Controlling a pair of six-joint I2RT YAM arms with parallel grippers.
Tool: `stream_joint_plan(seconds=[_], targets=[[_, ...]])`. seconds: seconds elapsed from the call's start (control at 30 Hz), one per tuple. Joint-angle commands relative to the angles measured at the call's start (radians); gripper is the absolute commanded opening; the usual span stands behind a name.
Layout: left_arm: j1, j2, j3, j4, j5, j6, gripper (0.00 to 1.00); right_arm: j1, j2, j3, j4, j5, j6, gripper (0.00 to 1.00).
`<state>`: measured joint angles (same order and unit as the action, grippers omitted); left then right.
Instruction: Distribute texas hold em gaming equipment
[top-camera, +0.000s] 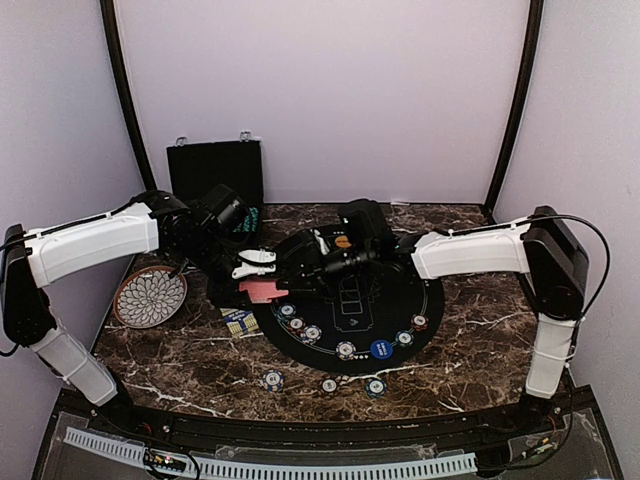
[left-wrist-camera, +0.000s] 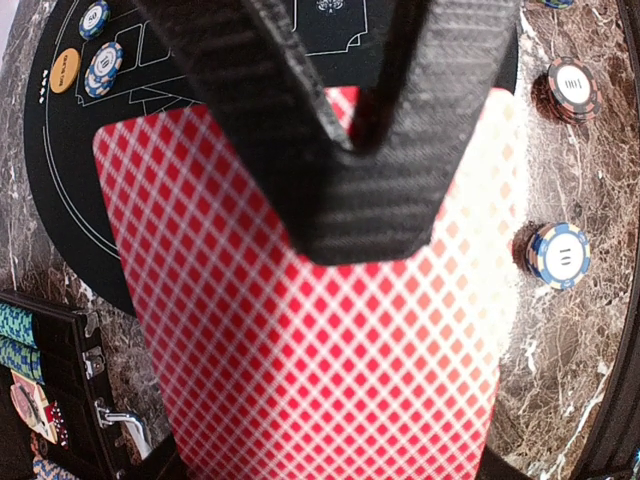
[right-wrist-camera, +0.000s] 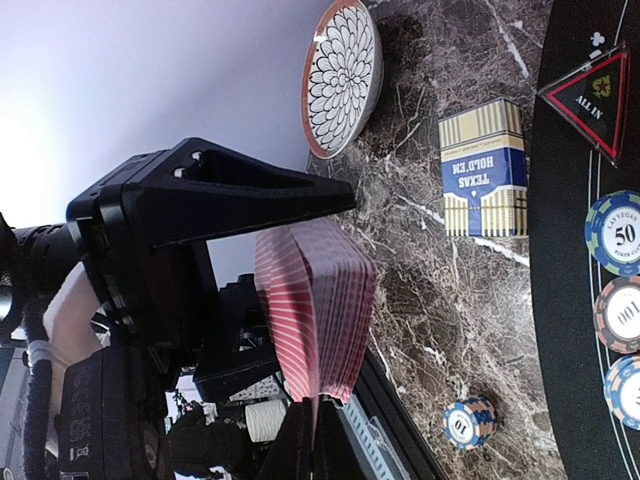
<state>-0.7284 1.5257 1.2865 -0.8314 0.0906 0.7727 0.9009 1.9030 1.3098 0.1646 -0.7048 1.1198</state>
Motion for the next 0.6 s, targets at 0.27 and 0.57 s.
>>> stream_joint_plan(seconds=[0.27,0.57], targets=[[0.021,-0.058,-0.016,0.002,0.0,-0.009,0.32,-0.055,-0.089,-0.085,0.027,0.007,-0.001,0.0],[0.043,-0.066,-0.02,-0.006,-0.002,-0.004,0.31,-0.124,-0.13,-0.125,0.014,-0.007,-0.02,0.0]])
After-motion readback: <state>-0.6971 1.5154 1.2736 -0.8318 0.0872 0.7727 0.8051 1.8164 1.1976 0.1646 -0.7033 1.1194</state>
